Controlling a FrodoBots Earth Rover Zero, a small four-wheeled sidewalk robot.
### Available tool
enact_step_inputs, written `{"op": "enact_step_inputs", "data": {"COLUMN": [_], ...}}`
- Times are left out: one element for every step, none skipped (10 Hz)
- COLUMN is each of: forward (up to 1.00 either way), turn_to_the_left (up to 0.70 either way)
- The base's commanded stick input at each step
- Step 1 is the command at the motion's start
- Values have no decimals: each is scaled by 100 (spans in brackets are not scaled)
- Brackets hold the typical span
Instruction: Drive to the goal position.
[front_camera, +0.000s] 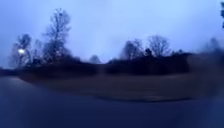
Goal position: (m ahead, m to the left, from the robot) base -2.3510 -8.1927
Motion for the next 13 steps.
{"op": "enact_step_inputs", "data": {"forward": [0,0,0,0,0,0,0,0,0,0,0,0,0], "turn_to_the_left": [0,0,0,0,0,0,0,-12,-31,-45,-45,-45,-45]}}
